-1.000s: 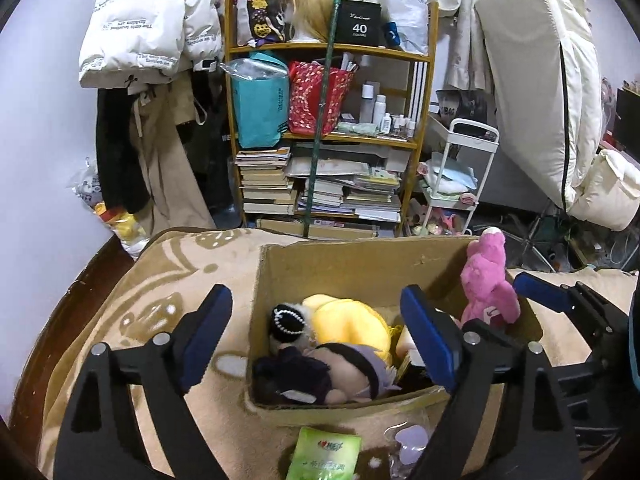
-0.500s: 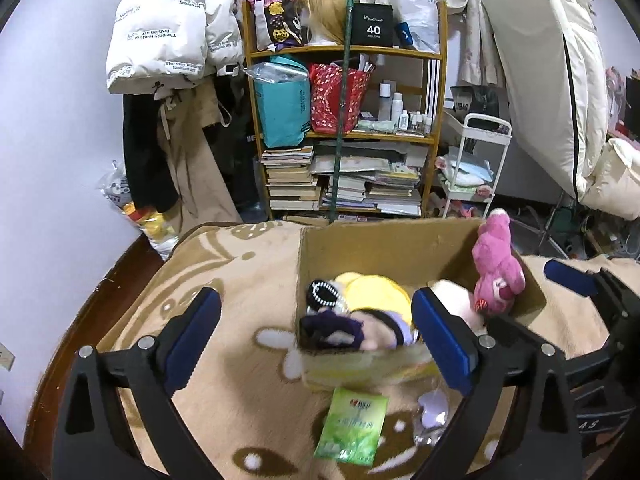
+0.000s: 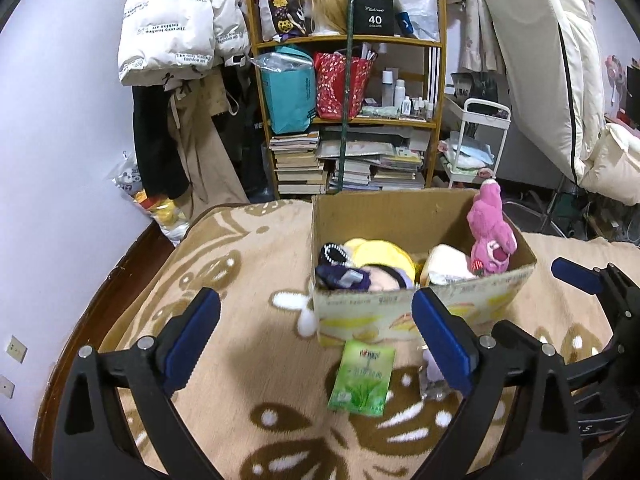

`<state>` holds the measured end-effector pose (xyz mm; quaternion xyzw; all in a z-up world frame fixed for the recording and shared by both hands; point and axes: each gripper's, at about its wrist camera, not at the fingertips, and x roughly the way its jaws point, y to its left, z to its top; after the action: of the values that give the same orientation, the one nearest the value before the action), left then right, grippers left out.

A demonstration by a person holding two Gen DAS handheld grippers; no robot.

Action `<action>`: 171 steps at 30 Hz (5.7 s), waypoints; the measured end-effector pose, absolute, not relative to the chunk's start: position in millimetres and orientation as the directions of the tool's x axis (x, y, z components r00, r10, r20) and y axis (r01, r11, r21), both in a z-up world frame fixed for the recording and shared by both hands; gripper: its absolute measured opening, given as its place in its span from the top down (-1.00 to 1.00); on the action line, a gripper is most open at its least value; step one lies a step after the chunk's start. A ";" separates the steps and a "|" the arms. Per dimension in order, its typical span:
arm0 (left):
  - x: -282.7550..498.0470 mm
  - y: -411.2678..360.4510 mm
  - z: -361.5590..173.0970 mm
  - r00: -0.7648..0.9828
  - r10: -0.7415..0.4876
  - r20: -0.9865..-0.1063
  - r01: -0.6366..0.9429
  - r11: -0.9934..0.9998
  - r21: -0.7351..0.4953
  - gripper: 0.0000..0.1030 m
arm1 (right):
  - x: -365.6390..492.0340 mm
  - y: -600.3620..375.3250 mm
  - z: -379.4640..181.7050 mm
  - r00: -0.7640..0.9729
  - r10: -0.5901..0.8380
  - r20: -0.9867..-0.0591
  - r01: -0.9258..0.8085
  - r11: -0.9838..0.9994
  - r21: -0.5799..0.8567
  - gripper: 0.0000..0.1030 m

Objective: Organize soft objects
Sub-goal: 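Move both tools back toward the green tissue pack and clear bag, then close the left tool on the green tissue pack while the right tool grips the clear bag, then lift the green pack with the left tool while the right tool carries the bag over the box, then open both tools to drop the green pack and clear bag into the box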

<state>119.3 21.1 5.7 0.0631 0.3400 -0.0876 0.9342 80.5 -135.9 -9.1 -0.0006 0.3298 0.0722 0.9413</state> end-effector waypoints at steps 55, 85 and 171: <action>173.2 -10.6 -105.2 0.403 -0.103 -0.909 0.300 0.953 0.025 -0.86 | 124.9 -134.2 -118.4 0.519 0.178 -0.836 -0.116 0.984 0.138 -1.00; 194.3 20.4 -133.6 0.259 -0.094 -0.961 0.221 0.975 -0.035 -0.13 | 128.5 -98.9 -146.2 0.500 0.078 -0.863 -0.081 0.996 0.042 -0.82; 134.4 -15.2 51.0 0.891 -0.218 -0.398 0.283 0.952 0.113 -0.01 | 130.4 -163.2 41.3 0.889 0.154 -0.431 -0.129 0.988 0.087 0.45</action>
<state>134.4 -15.2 51.0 0.0841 0.1943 -0.1294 0.9687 130.4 -163.2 41.3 0.0278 0.2238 0.0727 0.9715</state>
